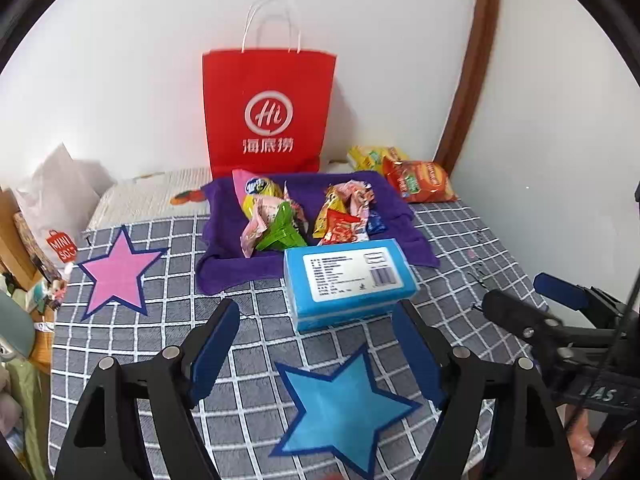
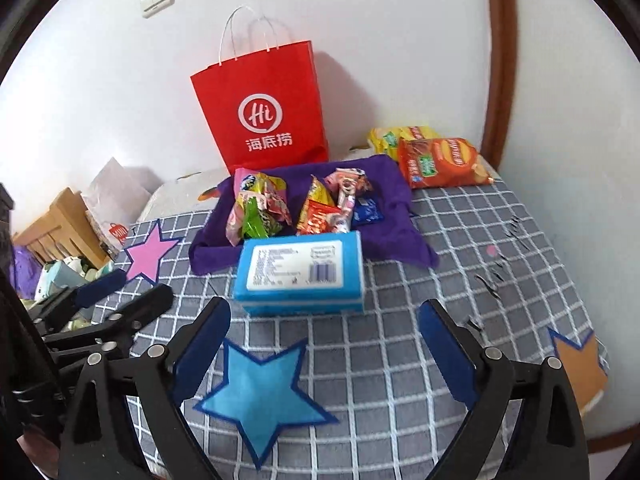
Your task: Organize snacks
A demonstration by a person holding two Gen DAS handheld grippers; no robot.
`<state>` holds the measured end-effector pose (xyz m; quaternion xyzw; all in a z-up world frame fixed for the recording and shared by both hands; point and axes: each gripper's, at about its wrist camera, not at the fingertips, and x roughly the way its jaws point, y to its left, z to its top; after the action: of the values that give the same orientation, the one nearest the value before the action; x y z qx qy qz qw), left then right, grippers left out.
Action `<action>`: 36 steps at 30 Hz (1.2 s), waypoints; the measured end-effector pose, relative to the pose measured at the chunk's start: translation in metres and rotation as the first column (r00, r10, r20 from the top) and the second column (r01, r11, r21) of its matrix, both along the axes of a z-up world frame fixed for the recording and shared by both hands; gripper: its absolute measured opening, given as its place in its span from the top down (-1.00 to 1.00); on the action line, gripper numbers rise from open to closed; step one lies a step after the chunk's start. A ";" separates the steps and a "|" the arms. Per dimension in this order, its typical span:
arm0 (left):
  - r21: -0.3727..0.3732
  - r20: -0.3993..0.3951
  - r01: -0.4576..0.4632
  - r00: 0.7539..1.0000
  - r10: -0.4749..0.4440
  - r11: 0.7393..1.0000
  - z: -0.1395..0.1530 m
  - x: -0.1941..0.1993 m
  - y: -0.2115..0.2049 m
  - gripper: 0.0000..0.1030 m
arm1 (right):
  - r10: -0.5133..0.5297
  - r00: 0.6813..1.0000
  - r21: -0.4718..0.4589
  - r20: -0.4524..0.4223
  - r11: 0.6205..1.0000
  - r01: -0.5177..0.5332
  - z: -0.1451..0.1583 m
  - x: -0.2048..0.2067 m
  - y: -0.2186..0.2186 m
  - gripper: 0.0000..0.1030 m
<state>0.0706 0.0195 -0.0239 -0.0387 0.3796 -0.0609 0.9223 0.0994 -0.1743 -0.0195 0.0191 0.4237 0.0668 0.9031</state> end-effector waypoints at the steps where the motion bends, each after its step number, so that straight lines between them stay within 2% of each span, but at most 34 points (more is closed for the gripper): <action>1: 0.002 0.012 0.001 1.000 -0.001 1.000 0.004 -0.006 -0.002 -0.58 | -0.007 1.000 -0.009 0.006 1.000 0.007 0.002 -0.007 -0.001 -0.83; 3: 0.009 0.031 -0.002 1.000 0.001 1.000 0.010 -0.017 -0.005 -0.65 | -0.013 1.000 -0.016 0.016 1.000 0.014 0.006 -0.019 -0.004 -0.83; 6: 0.016 0.064 -0.026 0.998 0.025 1.000 0.019 -0.033 -0.007 -0.88 | -0.033 0.999 -0.007 0.030 0.999 0.034 0.009 -0.032 -0.009 -0.84; 9: 0.045 0.083 -0.049 0.995 0.046 0.998 0.021 -0.042 -0.011 -0.89 | -0.040 0.998 -0.032 0.053 0.999 0.041 0.014 -0.045 -0.013 -0.95; 12: 0.057 0.083 -0.066 0.995 0.061 0.996 0.022 -0.045 -0.013 -0.89 | -0.042 0.997 -0.066 0.066 0.997 0.047 0.016 -0.053 -0.014 -0.96; 36: 0.050 0.077 -0.086 0.994 0.083 0.995 0.023 -0.051 -0.011 -0.89 | -0.056 0.995 -0.070 0.084 0.996 0.062 0.017 -0.067 -0.021 -0.96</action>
<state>0.0192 0.0088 -0.0010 -0.0280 0.3442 -0.0132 0.9384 0.0329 -0.1951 -0.0022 -0.0039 0.3879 0.0253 0.9213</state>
